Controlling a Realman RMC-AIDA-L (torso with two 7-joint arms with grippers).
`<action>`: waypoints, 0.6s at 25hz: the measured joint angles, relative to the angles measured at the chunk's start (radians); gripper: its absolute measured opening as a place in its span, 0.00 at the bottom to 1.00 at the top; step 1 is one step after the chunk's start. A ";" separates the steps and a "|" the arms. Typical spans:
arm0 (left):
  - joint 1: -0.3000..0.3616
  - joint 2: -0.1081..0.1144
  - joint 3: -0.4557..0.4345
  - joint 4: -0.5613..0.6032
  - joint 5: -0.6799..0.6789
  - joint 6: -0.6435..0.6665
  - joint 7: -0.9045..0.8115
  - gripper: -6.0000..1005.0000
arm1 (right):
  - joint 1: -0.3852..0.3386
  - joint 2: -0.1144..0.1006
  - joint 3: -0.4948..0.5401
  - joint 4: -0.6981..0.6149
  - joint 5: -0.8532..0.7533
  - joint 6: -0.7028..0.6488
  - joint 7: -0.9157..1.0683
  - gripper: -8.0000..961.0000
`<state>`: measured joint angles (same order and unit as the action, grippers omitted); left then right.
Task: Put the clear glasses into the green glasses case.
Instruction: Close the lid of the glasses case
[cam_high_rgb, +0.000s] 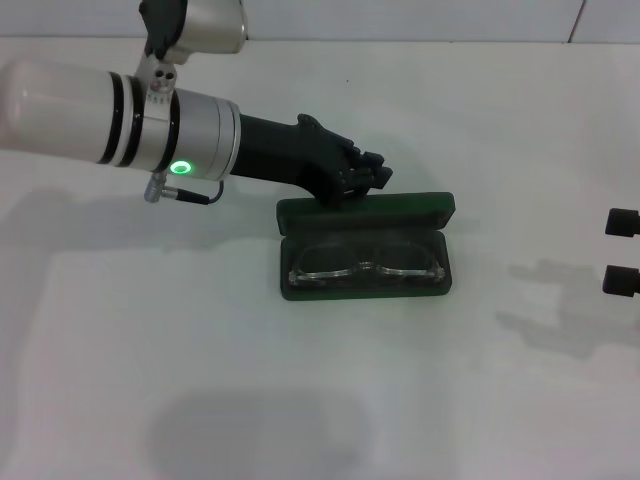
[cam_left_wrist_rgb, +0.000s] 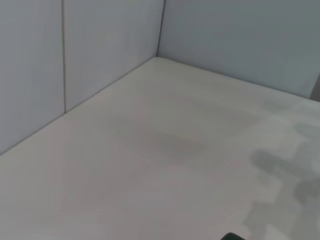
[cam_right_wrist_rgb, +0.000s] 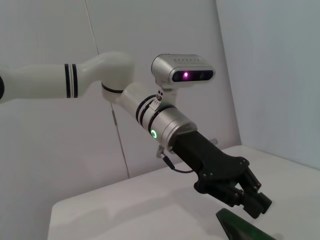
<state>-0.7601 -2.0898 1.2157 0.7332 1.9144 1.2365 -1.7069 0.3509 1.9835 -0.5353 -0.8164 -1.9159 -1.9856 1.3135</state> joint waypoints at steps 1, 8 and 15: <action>0.000 -0.001 0.000 -0.006 0.000 -0.005 0.003 0.16 | 0.000 0.001 0.000 0.001 0.000 0.002 0.000 0.67; 0.000 -0.003 0.001 -0.055 -0.048 -0.041 0.023 0.16 | -0.007 0.005 0.004 0.003 0.000 0.008 -0.005 0.67; 0.003 -0.003 0.001 -0.067 -0.053 -0.036 0.031 0.15 | -0.003 0.004 0.003 0.024 0.000 0.009 -0.014 0.67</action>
<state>-0.7571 -2.0923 1.2166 0.6660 1.8617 1.2001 -1.6760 0.3476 1.9877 -0.5324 -0.7921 -1.9157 -1.9770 1.2997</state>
